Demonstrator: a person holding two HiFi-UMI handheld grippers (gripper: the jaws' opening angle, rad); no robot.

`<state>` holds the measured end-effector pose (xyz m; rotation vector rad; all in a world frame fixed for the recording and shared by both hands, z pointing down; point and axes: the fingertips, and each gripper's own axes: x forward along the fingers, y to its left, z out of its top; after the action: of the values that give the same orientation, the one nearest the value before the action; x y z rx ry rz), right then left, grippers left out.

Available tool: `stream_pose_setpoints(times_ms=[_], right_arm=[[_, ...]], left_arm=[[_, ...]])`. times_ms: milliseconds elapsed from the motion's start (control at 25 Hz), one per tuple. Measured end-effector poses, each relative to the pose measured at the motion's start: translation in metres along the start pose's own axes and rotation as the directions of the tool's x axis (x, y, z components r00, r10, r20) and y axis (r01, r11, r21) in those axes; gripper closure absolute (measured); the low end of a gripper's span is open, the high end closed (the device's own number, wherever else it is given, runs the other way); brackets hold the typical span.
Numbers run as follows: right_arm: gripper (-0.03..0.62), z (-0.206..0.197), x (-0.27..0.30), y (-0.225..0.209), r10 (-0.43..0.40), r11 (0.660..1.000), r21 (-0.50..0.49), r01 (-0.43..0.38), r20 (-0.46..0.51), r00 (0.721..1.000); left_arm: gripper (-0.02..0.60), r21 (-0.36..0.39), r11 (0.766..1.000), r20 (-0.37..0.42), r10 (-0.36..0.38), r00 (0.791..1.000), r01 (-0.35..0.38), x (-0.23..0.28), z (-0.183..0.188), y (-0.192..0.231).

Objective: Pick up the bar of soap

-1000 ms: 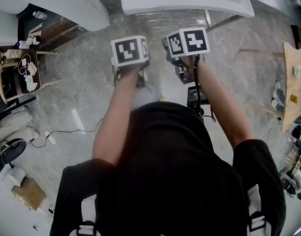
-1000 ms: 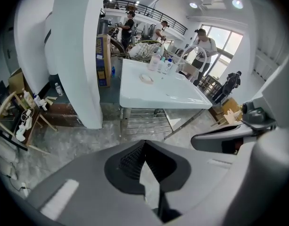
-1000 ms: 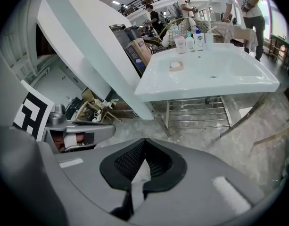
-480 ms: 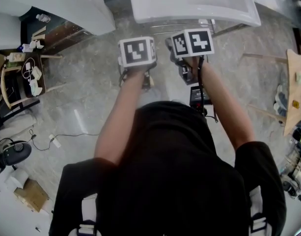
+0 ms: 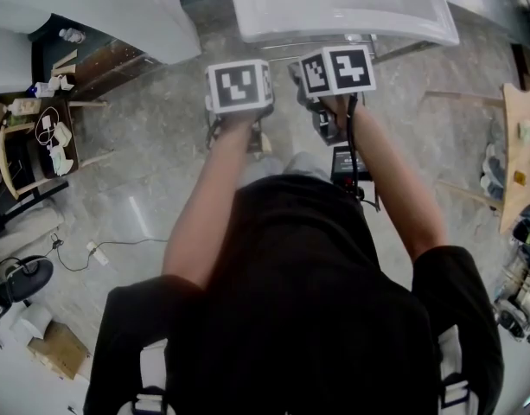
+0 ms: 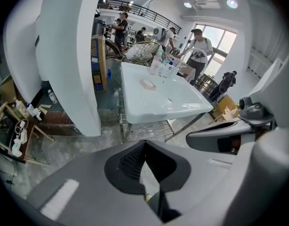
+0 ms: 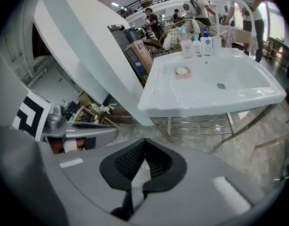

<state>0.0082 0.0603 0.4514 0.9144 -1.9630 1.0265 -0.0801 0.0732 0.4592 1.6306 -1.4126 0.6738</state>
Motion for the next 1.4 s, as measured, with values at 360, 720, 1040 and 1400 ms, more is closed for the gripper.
stream_pose_setpoints(times_ms=[360, 720, 1040, 1400], right_arm=[[0.579, 0.0, 0.003, -0.002, -0.012, 1.0, 0.015, 0.012, -0.001, 1.0], [0.579, 0.022, 0.01, -0.011, -0.041, 0.999, 0.016, 0.04, 0.009, 0.999], [0.579, 0.063, 0.028, -0.023, -0.037, 0.999, 0.003, 0.037, 0.008, 0.999], [0.579, 0.117, 0.048, -0.04, 0.011, 1.0, -0.009, -0.011, 0.0, 1.0]], left_arm=[[0.583, -0.007, 1.0, -0.014, -0.003, 1.0, 0.003, 0.004, -0.001, 0.001], [0.583, -0.031, 0.999, -0.024, -0.012, 1.0, 0.011, 0.016, 0.016, 0.002], [0.583, -0.046, 0.999, -0.018, -0.001, 1.0, 0.0, 0.036, 0.056, 0.011], [0.583, -0.061, 0.998, -0.038, -0.001, 0.999, -0.002, 0.07, 0.102, 0.015]])
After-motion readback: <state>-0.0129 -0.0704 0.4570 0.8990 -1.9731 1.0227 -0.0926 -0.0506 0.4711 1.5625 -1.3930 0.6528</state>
